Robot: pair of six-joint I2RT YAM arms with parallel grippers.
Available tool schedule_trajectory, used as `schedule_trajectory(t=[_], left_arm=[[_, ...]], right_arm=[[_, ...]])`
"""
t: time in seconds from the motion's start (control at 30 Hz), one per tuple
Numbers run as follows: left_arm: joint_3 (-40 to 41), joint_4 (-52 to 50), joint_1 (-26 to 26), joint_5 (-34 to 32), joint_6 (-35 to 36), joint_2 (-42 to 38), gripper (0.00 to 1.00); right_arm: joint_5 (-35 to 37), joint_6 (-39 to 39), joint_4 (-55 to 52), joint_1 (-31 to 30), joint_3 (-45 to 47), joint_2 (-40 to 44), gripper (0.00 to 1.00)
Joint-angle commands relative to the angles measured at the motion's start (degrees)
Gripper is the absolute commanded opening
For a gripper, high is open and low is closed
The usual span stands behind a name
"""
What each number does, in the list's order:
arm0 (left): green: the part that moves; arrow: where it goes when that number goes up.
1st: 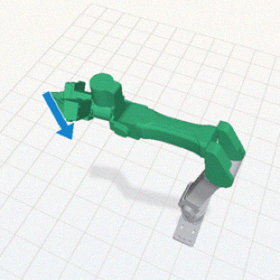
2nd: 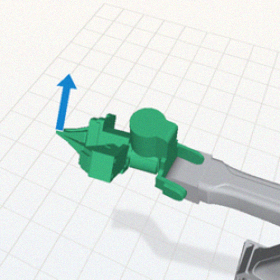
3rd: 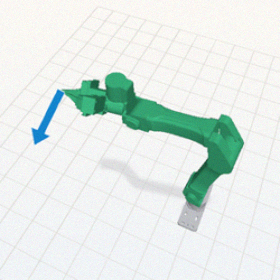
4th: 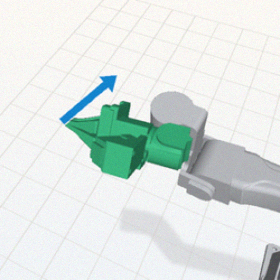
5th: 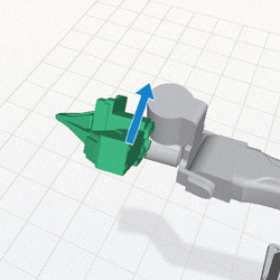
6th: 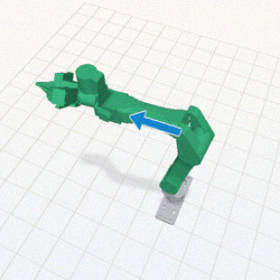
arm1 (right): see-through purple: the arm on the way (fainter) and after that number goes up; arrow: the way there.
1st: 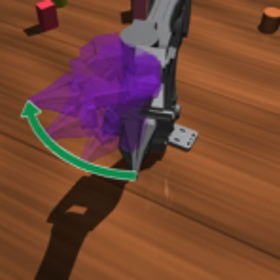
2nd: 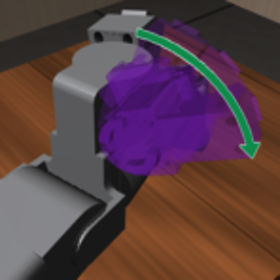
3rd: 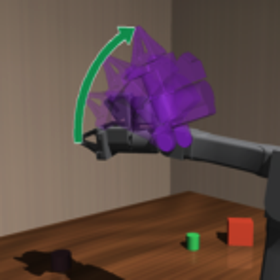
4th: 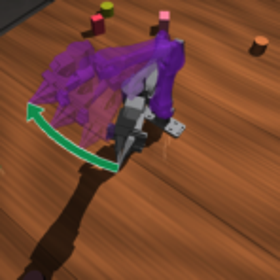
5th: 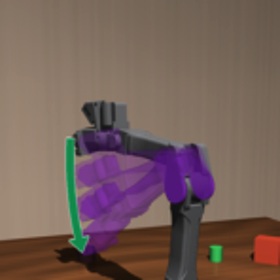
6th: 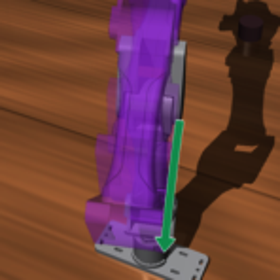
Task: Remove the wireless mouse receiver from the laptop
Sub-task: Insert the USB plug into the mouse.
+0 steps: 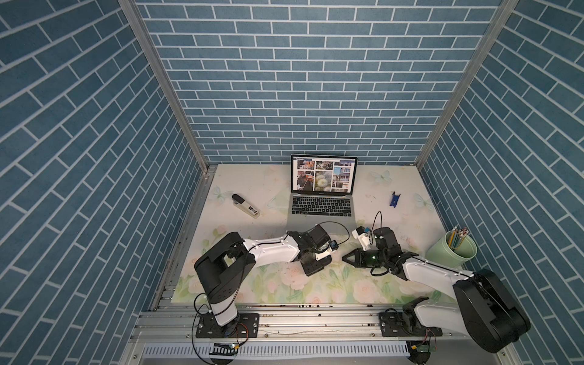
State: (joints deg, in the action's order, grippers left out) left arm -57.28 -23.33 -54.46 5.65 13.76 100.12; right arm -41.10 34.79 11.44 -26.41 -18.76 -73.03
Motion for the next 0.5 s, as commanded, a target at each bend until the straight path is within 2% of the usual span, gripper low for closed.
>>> schedule_trajectory(t=[0.0, 0.47], left_arm=[[1.34, -0.30, -0.29, -1.26, 0.64, 1.46, 0.56], [-2.61, -0.64, -1.17, -0.43, 1.52, 5.44, 0.55]], right_arm=[[-8.62, 5.32, 16.02, -0.13, 1.28, -2.02, 0.00], [-11.10, 3.56, 17.74, -0.22, -5.56, -12.75, 0.00]])
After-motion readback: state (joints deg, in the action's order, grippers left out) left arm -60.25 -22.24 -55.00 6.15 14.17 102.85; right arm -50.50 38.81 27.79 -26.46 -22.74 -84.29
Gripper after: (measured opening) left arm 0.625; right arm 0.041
